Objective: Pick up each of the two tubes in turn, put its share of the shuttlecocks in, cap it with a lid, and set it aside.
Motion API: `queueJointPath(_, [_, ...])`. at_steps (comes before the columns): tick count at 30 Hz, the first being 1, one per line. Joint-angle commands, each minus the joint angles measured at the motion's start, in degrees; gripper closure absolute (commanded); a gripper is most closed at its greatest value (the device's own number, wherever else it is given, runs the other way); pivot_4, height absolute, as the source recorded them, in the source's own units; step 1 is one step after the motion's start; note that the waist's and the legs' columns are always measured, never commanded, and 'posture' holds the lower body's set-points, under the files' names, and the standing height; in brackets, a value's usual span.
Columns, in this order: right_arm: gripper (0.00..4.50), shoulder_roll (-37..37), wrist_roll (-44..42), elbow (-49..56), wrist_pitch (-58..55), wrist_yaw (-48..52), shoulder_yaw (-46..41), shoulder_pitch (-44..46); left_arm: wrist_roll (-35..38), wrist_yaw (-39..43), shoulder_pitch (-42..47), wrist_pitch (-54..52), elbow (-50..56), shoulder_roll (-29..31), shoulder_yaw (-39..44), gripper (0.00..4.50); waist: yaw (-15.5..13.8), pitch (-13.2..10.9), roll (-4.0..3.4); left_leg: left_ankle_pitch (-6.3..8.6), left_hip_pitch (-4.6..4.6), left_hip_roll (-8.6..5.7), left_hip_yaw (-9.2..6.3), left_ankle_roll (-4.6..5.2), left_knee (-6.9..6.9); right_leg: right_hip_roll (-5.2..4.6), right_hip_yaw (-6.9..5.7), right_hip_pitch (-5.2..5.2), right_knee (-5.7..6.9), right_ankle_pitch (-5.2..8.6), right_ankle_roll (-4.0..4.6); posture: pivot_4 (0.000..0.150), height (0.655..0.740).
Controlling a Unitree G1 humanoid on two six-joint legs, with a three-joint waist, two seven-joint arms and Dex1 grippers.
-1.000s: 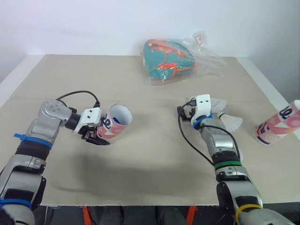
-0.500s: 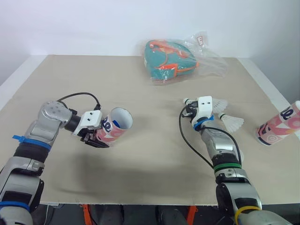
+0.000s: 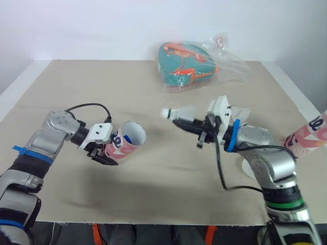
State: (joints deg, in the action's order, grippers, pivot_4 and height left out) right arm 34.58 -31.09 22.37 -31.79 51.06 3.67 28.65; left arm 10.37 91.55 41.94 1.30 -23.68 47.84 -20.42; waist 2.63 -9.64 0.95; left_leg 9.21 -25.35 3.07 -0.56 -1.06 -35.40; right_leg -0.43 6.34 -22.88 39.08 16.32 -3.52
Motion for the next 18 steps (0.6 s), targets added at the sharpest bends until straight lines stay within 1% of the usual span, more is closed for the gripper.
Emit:
queueJointPath(1, [4.41, 0.35, -1.32, 3.32, -1.08, 0.64, 0.15, 4.6, 0.5, 0.95, -0.88, -0.43, -0.26, -1.14, -4.11, 1.53, 0.02, 0.0, 0.0, 0.0, 0.0, 0.0, 0.02, 0.0, -0.03, 0.0, 0.01, -0.01, 0.0, 0.0, -0.06, 0.15, 0.7387])
queueJointPath(6, [4.41, -0.7, 3.68, 0.65, 0.08, 1.16, 6.1, 8.72, -0.1, 0.95, -0.18, -0.35, -0.99, -1.89, -4.78, 1.53, -0.18, 0.03, 0.01, -0.01, 0.03, 0.0, 0.02, 0.0, -0.09, -0.01, 0.01, 0.01, 0.0, -0.01, -0.08, 0.15, 0.7387])
queueJointPath(11, [4.41, -1.25, 7.12, -0.47, 1.48, 4.66, 11.86, 12.29, -0.28, 0.95, 0.06, -0.77, -0.79, -1.71, -5.4, 1.53, -0.61, 0.03, 0.0, -0.01, -0.01, -0.04, 0.03, -0.01, -0.08, -0.05, 0.01, 0.0, 0.0, -0.04, -0.03, 0.15, 0.7387])
queueJointPath(14, [4.41, -1.31, 8.86, -1.4, 2.42, 6.27, 13.79, 13.52, -0.44, 0.95, 0.14, -0.94, -0.85, -1.74, -5.34, 1.53, -0.72, 0.03, 0.0, -0.01, 0.0, -0.04, 0.02, 0.0, -0.08, -0.05, 0.0, -0.01, 0.0, -0.03, -0.03, 0.15, 0.7387])
queueJointPath(18, [4.41, -2.69, 8.69, -2.72, 1.39, 8.09, 14.81, 16.87, -0.12, 0.95, -0.36, -1.52, 0.01, -1.72, -4.96, 1.53, -0.72, 0.03, -0.01, -0.01, 0.0, -0.04, 0.03, 0.0, -0.09, -0.05, 0.0, -0.01, 0.0, -0.04, -0.03, 0.15, 0.7387])
